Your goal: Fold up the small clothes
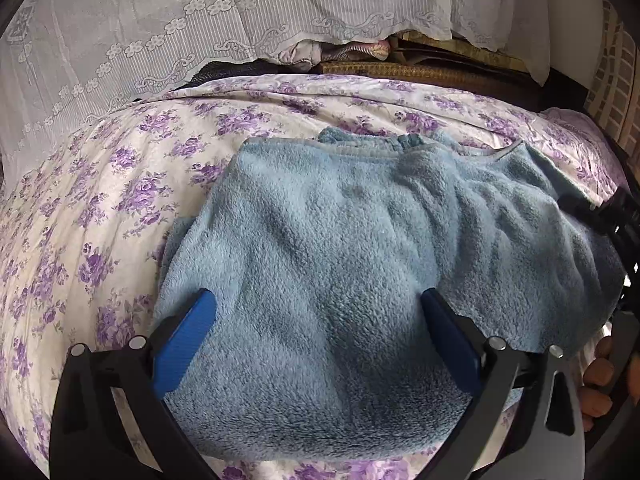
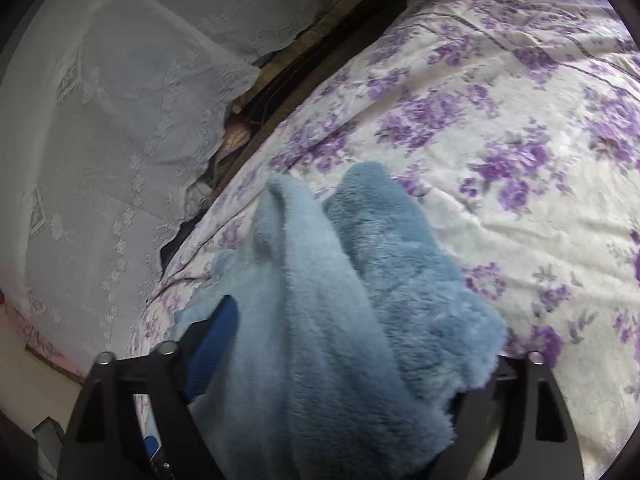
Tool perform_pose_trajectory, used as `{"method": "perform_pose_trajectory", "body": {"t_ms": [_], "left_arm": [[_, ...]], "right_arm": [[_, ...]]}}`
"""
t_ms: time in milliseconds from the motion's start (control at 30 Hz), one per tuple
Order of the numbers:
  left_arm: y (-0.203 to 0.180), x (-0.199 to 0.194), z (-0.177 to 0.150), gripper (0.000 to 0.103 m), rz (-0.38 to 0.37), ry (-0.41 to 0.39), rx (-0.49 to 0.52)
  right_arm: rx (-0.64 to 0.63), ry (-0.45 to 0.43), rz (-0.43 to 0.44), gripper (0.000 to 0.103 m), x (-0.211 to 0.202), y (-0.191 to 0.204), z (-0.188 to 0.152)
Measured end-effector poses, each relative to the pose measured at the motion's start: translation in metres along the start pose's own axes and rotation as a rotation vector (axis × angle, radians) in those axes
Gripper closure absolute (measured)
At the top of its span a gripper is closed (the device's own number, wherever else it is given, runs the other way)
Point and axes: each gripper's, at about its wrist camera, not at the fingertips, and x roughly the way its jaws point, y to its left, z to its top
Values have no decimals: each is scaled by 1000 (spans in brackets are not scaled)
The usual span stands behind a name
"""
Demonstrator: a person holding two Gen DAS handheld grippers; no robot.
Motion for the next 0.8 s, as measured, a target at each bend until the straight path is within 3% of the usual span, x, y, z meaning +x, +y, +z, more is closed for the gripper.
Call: {"method": "perform_pose_trajectory", "body": {"t_ms": [233,300,333,467,500,633,800], "left_arm": [[-1,0,-1,4,3,1,7],[-1,1,-1,4,5,0,8],[-1,1,-1,4,5,0,9],[-2,1,-1,4,4,0,9],[-2,1,-1,4,4,0,10],[-2,1,-1,4,5,-1,11],[-1,-1,0,4,6,-12,15]], "right_arm": [[1,5,53,4,-4,0,0],[0,-8,40,8,-6,0,-1],[-5,-10,19,11,-6,1,-2],[68,-29,-54,59,-9,-14,-2],[108,-23,-30,63,-10,-22,0],[88,-19,-25,71,-12,-19,-1],[-91,-85,-61,74,-27,17,-5]]}}
